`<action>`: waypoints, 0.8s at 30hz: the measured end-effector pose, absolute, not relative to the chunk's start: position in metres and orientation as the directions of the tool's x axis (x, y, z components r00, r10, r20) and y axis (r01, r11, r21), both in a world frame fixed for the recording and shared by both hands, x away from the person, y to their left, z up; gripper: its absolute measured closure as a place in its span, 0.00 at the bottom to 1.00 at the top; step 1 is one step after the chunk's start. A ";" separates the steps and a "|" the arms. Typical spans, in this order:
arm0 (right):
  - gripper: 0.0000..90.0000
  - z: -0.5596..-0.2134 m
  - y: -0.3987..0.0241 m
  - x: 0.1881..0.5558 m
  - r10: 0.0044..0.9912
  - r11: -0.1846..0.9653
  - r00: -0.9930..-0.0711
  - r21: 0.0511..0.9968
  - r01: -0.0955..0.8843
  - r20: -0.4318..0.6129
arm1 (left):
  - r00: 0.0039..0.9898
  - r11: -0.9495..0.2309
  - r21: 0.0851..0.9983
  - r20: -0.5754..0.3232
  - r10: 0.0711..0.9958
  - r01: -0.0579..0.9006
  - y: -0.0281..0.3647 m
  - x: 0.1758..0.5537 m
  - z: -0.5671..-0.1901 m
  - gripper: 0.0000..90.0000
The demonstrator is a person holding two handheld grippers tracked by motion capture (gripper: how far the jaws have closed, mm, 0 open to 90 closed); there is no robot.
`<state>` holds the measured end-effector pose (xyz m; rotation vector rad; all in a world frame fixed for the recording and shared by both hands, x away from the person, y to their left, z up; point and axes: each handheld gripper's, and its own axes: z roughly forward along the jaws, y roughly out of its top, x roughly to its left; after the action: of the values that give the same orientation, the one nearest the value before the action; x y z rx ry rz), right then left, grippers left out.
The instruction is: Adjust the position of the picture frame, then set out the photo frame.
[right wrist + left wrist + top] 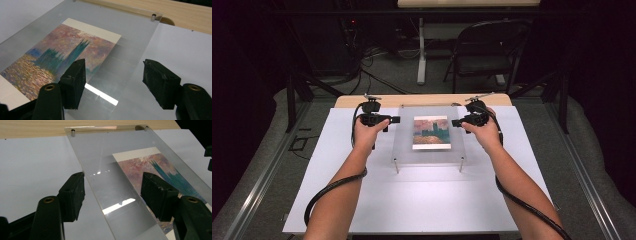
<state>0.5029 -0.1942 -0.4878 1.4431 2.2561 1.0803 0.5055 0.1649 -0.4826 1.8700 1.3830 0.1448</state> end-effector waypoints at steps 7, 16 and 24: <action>0.37 -0.492 -0.197 0.511 0.874 0.191 -0.440 0.685 0.703 0.208 | 0.371 -0.075 0.620 -0.365 0.854 0.781 0.161 0.513 -0.493 0.39; 0.37 -0.502 -0.199 0.518 0.878 0.162 -0.409 0.650 0.742 0.249 | 0.346 -0.067 0.582 -0.384 0.856 0.811 0.157 0.521 -0.509 0.40; 0.37 -0.512 -0.195 0.521 0.861 0.155 -0.419 0.636 0.756 0.288 | 0.341 -0.069 0.544 -0.417 0.843 0.836 0.150 0.524 -0.521 0.40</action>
<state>0.5205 -0.1950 -0.5120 1.6066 2.2749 1.1128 0.5241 0.1500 -0.5211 1.8767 1.4737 0.0114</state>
